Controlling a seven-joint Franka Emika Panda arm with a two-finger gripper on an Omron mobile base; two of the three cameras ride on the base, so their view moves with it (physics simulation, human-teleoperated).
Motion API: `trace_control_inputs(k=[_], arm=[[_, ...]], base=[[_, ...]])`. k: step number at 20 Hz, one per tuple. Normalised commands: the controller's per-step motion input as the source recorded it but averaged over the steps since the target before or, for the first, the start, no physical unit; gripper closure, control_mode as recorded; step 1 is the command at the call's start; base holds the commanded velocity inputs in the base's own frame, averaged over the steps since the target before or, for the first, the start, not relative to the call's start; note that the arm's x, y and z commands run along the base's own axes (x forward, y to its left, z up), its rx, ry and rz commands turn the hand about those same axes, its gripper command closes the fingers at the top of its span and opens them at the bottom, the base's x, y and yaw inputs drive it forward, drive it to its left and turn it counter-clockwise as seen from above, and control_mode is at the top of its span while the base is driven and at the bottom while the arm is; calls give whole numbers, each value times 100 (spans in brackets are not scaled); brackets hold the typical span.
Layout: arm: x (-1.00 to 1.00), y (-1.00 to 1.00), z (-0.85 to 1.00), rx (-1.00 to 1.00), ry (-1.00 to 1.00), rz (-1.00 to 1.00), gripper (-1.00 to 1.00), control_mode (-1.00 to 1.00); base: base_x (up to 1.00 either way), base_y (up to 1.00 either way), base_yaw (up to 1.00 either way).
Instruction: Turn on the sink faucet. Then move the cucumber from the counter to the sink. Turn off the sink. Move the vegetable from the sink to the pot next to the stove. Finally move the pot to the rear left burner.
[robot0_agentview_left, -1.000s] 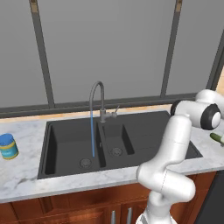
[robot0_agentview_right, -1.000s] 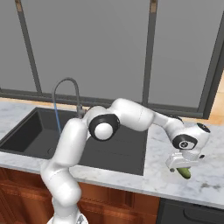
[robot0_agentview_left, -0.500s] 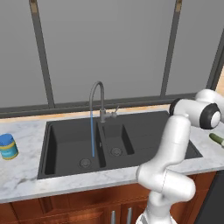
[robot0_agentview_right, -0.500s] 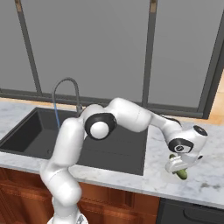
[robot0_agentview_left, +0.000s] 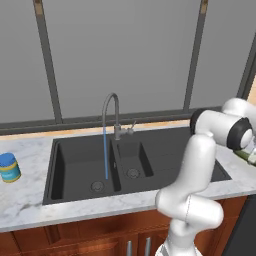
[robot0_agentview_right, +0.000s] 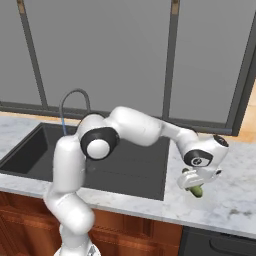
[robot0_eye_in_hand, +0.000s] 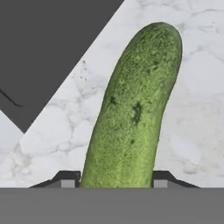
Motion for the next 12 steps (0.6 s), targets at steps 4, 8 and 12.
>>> trace_control_inputs(k=[4, 8, 12], arm=[[0, 96, 45, 0, 0, 0, 100, -100], [0, 100, 37, 0, 0, 4, 100, -100], [0, 100, 27, 0, 3, 6, 100, -100]], base=[[0, 0, 0], [0, 0, 0], [0, 0, 0]])
